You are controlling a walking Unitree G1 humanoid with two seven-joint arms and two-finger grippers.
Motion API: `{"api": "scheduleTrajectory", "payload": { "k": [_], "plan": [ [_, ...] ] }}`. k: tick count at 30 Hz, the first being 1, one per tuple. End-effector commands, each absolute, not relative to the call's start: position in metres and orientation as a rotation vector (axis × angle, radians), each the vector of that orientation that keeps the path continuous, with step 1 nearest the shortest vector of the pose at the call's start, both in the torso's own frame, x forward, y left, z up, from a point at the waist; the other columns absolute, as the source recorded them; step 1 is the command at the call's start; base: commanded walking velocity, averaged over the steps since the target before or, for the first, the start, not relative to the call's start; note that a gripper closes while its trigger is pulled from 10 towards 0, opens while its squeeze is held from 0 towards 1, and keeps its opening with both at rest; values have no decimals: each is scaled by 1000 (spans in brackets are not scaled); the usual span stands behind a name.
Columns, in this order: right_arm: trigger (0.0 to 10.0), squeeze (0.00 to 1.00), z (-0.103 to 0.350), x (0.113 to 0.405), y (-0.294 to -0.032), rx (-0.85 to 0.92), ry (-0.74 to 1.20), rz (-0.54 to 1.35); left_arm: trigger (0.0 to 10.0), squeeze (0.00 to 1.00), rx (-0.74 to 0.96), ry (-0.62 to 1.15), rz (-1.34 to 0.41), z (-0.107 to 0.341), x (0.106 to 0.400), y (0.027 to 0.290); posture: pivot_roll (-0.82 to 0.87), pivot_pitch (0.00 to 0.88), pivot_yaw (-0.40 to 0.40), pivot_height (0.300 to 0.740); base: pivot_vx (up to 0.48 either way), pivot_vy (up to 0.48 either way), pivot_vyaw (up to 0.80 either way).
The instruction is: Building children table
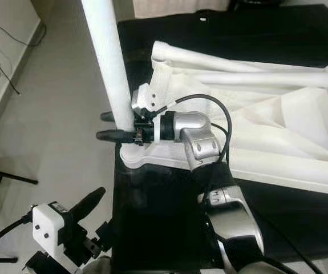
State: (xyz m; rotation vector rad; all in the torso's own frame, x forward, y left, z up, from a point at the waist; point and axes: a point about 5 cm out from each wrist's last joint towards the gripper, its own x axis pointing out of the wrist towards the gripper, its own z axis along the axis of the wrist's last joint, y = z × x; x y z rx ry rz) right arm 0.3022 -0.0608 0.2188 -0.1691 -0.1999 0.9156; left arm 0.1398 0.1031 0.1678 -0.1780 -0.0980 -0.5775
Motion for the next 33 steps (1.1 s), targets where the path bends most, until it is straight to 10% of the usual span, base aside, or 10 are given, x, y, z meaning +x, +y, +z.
{"api": "scheduleTrajectory", "payload": {
  "k": [1,10,11,14,15,24,29,30,33],
  "plan": [
    [0,0,202,289,-62,-197,-92,722,10000,0,-171,-75,-578,164,140,105,23,258,57,740,0,0,0],
    [0,0,200,295,-65,-196,-131,560,10000,0,-159,-91,-571,160,152,107,33,205,34,740,0,0,0],
    [10000,0,204,301,-66,-212,-123,575,10000,0,-157,-101,-557,160,154,107,33,203,28,740,0,0,0],
    [10000,0,208,302,-67,-212,-114,581,10000,0,-159,-103,-556,160,155,107,18,210,24,740,0,0,0],
    [10000,1000,215,301,-63,-205,-139,634,10000,0,-162,-103,-562,161,155,107,12,214,24,740,0,0,0],
    [10000,1000,250,310,-47,-126,-301,949,10000,0,-168,-101,-572,161,154,105,16,219,25,740,0,0,0],
    [10000,1000,251,311,-45,-281,-278,1449,10000,0,-168,-99,-571,160,152,104,26,221,26,740,0,0,0],
    [10000,0,248,313,-45,-333,-233,1557,10000,0,-168,-99,-570,160,152,104,33,222,25,740,0,0,0],
    [10000,0,246,316,-44,-348,-196,1610,10000,0,-168,-99,-570,160,152,104,36,222,24,740,0,0,0]
  ]
}}
